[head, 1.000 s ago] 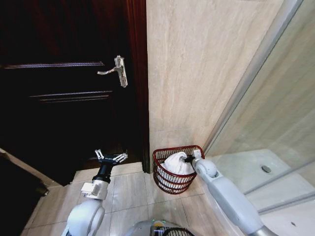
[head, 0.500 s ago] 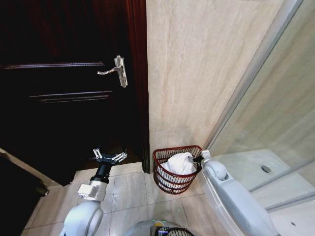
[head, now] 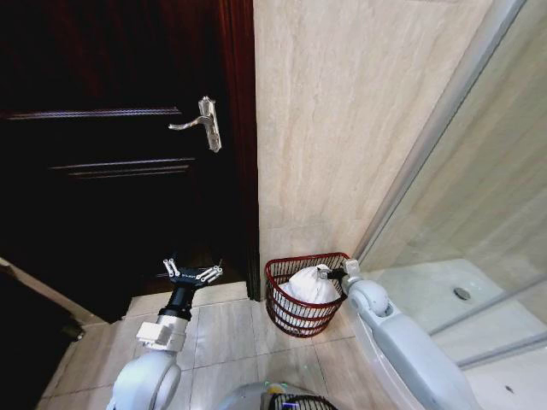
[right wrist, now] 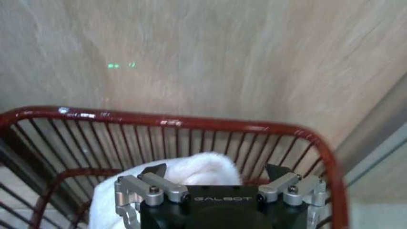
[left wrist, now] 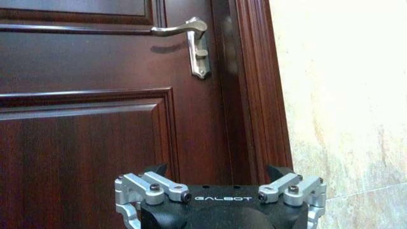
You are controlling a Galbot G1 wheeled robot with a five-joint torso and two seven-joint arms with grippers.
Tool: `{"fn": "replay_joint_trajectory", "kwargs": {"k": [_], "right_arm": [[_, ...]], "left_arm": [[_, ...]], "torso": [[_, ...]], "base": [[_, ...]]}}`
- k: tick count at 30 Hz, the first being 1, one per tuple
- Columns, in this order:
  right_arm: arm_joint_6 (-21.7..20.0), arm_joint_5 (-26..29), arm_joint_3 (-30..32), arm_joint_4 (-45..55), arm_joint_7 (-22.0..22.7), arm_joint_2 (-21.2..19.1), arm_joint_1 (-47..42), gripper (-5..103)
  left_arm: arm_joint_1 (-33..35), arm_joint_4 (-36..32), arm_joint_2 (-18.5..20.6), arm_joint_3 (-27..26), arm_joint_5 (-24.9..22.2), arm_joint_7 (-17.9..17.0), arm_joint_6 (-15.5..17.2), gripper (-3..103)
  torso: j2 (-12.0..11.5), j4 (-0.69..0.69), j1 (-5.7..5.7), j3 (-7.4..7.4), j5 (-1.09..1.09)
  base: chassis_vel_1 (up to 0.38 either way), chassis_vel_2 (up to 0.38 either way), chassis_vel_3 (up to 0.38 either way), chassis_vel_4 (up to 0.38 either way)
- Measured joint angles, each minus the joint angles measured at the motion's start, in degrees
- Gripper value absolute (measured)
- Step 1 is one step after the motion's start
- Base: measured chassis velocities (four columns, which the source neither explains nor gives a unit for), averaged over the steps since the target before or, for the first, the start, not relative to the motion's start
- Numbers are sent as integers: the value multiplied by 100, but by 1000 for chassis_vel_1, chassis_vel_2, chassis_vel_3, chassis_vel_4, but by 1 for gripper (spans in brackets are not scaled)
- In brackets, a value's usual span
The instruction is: Discard the used towel into the hamper.
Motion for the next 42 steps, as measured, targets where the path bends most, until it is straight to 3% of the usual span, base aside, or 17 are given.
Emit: {"fn": "replay_joint_trajectory", "kwargs": {"k": [7,17,23,26,33,36,38,42], "right_arm": [[210,270,-160,-442,-226,381,113,100],[277,248,-110,-1187,-395,523,270,100],[203,154,-116,-1372,-373,558,291,100],[21,39,-161,-1407,-147,565,387,100],[83,-154,-181,-1280,-9,401,433,100],[212,-86,-135,-1032,4,338,357,100],[820,-2,-61,-693,7,306,182,100],[1123,-18,22,-449,14,298,45,100]], "left_arm": [[-72,130,1,-37,-23,-5,18,100],[-152,237,8,-150,-130,0,20,100],[-198,283,26,-149,-141,2,36,100],[-225,293,42,-140,-160,2,65,100],[-218,284,39,-190,-215,9,77,100],[-219,269,39,-193,-233,12,92,100],[-227,241,29,-180,-251,14,149,100],[-227,215,17,-162,-255,15,185,100]], "torso": [[0,0,0,0,-1],[0,0,0,0,-1],[0,-1,0,0,-1],[0,0,0,0,-1],[0,-1,0,0,0],[0,-1,0,0,-1],[0,-1,0,0,0],[0,0,0,0,-1]], "base": [[0,0,0,0],[0,0,0,0],[0,0,0,0],[0,0,0,0],[0,0,0,0],[0,0,0,0],[0,0,0,0],[0,0,0,0]]}}
